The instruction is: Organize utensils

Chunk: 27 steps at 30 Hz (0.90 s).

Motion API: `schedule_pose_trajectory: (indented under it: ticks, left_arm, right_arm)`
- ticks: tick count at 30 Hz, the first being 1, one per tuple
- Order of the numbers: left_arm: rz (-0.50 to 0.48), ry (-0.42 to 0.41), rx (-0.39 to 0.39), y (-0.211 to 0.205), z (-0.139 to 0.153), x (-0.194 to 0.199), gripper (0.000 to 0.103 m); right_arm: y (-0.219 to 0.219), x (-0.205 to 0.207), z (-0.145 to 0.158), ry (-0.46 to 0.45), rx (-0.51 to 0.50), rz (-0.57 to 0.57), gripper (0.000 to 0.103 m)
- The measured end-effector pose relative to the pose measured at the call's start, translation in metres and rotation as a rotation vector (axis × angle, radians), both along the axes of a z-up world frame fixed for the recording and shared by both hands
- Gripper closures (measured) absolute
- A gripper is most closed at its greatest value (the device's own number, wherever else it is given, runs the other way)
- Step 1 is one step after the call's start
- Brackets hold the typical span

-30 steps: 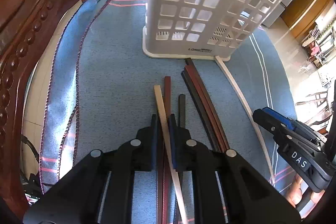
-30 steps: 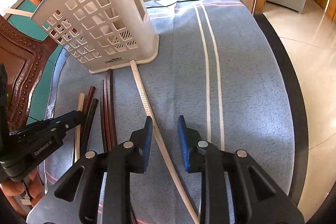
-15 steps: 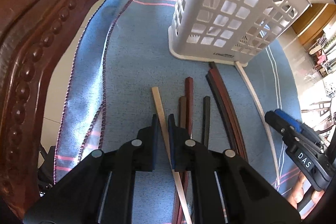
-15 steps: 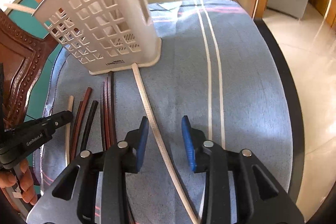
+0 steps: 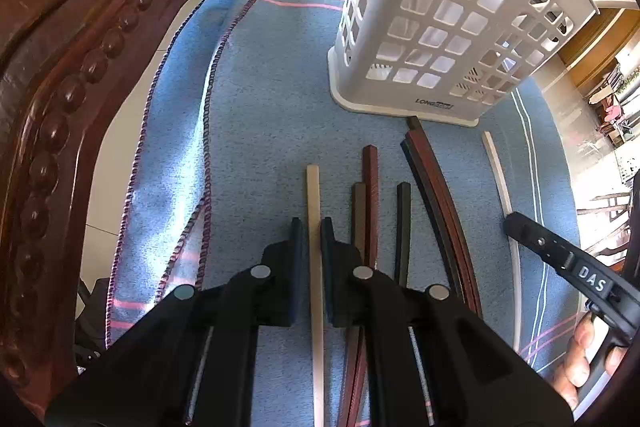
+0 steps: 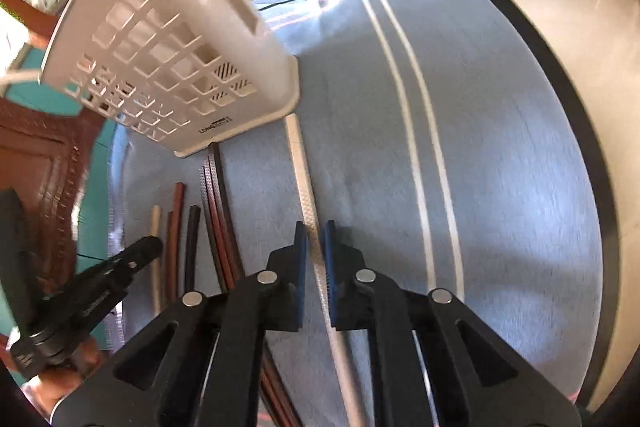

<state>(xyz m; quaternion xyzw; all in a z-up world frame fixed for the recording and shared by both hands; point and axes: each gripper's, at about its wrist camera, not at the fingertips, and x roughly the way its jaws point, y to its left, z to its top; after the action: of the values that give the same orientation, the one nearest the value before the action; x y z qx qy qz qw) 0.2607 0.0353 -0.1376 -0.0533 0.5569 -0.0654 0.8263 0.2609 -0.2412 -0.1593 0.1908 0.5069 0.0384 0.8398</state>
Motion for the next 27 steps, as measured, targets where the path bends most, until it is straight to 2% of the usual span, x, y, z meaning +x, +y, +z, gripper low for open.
schedule_pose_trajectory:
  ticks: [3, 5, 9, 14, 27]
  left_arm:
    - [-0.001, -0.001, 0.012, 0.0, 0.0, 0.0, 0.089]
    - [-0.004, -0.004, 0.023, -0.004, 0.0, 0.001, 0.085]
    - [-0.012, -0.014, 0.049, -0.017, 0.0, 0.002, 0.078]
    - [-0.016, -0.019, 0.057, -0.02, 0.0, 0.003, 0.078]
    - [-0.038, -0.058, 0.164, -0.061, -0.003, 0.0, 0.077]
  right_arm:
    - [0.0, 0.0, 0.001, -0.02, -0.031, 0.026, 0.092]
    - [0.008, 0.0, 0.003, -0.041, -0.086, 0.049, 0.087]
    - [0.026, 0.004, 0.007, -0.084, -0.223, 0.079, 0.084]
    - [0.044, 0.018, 0.004, -0.109, -0.353, 0.095, 0.084]
    - [0.062, 0.005, 0.003, -0.14, -0.448, 0.135, 0.079]
